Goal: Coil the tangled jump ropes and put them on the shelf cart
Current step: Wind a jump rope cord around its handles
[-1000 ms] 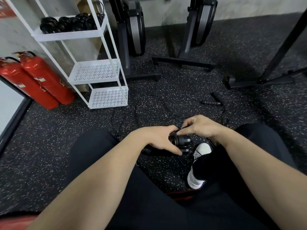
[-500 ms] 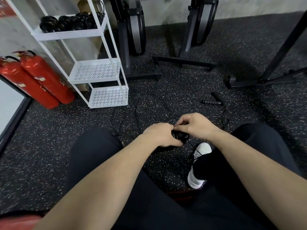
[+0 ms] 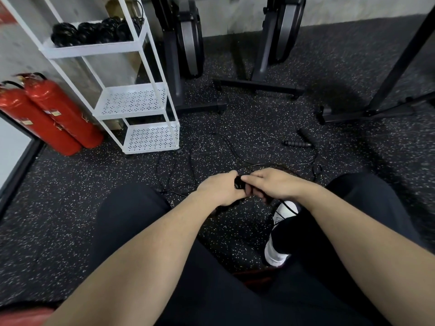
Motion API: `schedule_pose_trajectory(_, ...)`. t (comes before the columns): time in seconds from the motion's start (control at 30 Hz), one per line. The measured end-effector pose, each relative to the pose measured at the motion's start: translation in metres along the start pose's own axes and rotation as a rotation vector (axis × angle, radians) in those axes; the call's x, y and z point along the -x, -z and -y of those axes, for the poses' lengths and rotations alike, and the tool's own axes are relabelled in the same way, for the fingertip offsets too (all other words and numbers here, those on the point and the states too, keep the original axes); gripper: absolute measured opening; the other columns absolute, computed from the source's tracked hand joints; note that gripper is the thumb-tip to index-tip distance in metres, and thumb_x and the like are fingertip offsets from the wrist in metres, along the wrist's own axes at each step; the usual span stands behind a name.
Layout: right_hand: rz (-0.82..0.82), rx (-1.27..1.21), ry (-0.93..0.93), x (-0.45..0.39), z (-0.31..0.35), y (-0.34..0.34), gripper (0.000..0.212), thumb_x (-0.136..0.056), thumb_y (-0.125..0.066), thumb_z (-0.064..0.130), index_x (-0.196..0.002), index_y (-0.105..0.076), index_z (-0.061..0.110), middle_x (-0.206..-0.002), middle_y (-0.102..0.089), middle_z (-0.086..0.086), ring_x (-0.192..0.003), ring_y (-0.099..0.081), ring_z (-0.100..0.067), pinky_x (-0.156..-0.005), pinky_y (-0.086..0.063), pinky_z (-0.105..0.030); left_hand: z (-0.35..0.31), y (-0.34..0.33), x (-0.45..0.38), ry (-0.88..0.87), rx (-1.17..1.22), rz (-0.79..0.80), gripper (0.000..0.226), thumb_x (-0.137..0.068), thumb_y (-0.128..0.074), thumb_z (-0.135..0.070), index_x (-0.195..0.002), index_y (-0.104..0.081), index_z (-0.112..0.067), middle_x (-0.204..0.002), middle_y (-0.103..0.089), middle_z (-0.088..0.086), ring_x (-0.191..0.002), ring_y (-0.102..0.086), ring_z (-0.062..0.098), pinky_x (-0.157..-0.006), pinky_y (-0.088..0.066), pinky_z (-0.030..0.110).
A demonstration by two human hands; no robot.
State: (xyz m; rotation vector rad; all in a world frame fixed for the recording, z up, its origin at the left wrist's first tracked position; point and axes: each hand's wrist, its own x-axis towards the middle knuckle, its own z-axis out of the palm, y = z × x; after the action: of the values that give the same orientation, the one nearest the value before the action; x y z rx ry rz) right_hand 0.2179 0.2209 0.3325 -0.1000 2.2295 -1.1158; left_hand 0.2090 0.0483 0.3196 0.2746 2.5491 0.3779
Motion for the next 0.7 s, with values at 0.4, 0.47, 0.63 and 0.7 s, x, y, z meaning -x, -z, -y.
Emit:
schedule_pose_trajectory(0.4,0.035,-0.07,0.002,0.0,0.005,0.009,0.042,-0.107,-0.04,0.048,-0.087,-0.061,0.017,-0.051,-0.04,0.013,-0.05,-0.037,-0.01,-0.054,-0.039,-0.025,0.01,0.009,-0.003,0.007,0.519,-0.074,0.033,-0.089,-0.068,-0.043,-0.121,-0.062,-0.033,-0.11,-0.07,-0.007,-0.097,-0.066,0.015,-0.093,-0.056,0.042)
schedule_pose_trajectory(0.47,0.022,-0.044,-0.017,0.0,0.003,0.011,0.045,-0.107,-0.036,0.05,-0.087,-0.06,0.018,-0.05,-0.042,0.016,-0.053,-0.039,-0.009,-0.058,-0.039,-0.025,0.012,0.01,-0.001,0.028,0.6,-0.046,0.025,-0.087,-0.072,-0.044,-0.109,-0.067,-0.032,-0.103,-0.073,-0.006,-0.096,-0.068,0.015,-0.09,-0.057,0.039)
schedule_pose_trajectory(0.63,0.058,-0.141,0.007,-0.001,0.001,0.013,0.043,-0.107,-0.039,0.048,-0.084,-0.058,0.018,-0.055,-0.039,0.012,-0.053,-0.037,-0.01,-0.061,-0.036,-0.027,0.01,0.016,0.003,0.065,0.798,-0.015,0.023,-0.088,-0.075,-0.039,-0.106,-0.069,-0.027,-0.1,-0.075,-0.003,-0.086,-0.071,0.014,-0.066,-0.055,0.025)
schedule_pose_trajectory(0.7,0.04,-0.133,-0.002,-0.001,0.001,0.015,0.043,-0.106,-0.043,0.05,-0.082,-0.058,0.017,-0.053,-0.04,0.011,-0.05,-0.038,-0.01,-0.062,-0.038,-0.028,0.01,0.016,0.004,0.085,0.894,0.034,0.028,-0.086,-0.079,-0.042,-0.109,-0.07,-0.028,-0.098,-0.077,-0.001,-0.079,-0.074,0.014,-0.062,-0.056,0.025)
